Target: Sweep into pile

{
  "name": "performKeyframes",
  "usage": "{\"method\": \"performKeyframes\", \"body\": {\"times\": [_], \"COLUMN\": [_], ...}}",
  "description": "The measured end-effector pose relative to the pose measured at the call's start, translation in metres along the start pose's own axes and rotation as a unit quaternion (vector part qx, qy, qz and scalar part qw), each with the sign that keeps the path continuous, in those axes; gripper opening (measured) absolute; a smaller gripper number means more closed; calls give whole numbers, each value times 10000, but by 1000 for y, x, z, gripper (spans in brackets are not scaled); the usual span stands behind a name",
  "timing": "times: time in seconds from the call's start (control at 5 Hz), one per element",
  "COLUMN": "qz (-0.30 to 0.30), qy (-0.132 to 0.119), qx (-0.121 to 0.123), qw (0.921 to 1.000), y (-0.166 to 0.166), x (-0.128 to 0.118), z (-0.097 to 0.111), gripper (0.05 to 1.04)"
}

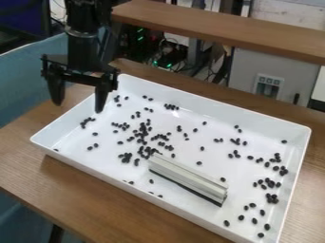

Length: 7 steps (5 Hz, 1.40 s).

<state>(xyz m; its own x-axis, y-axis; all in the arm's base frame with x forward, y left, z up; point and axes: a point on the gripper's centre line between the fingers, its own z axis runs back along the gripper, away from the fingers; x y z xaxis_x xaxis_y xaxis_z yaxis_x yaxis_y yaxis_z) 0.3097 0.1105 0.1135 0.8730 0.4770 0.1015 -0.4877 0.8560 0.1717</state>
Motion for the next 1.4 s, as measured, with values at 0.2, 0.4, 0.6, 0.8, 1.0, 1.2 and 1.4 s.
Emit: {"method": "performKeyframes", "body": {"times": [0.2, 0.4, 0.6, 0.8, 1.0, 1.2, 1.4], "qz": [-83, -1364, -2589, -3737, -4786, -5785, -6811], "qy": [146, 37, -180, -298, -742, -1008, -919], "qx": [51, 295, -15, -122, -485, -682, -908], "qw": [9998, 9902, 9657, 9270, 8735, 8065, 7207], "y": [-2, -28, -63, -95, -140, -166, -164], "x": [-3, -4, -7, -15, -34, -46, -67], "z": [-9, -13, -13, -12, -13, -11, -29], "gripper": [1000, 1000, 1000, 1000, 1000, 1000, 1000]}}
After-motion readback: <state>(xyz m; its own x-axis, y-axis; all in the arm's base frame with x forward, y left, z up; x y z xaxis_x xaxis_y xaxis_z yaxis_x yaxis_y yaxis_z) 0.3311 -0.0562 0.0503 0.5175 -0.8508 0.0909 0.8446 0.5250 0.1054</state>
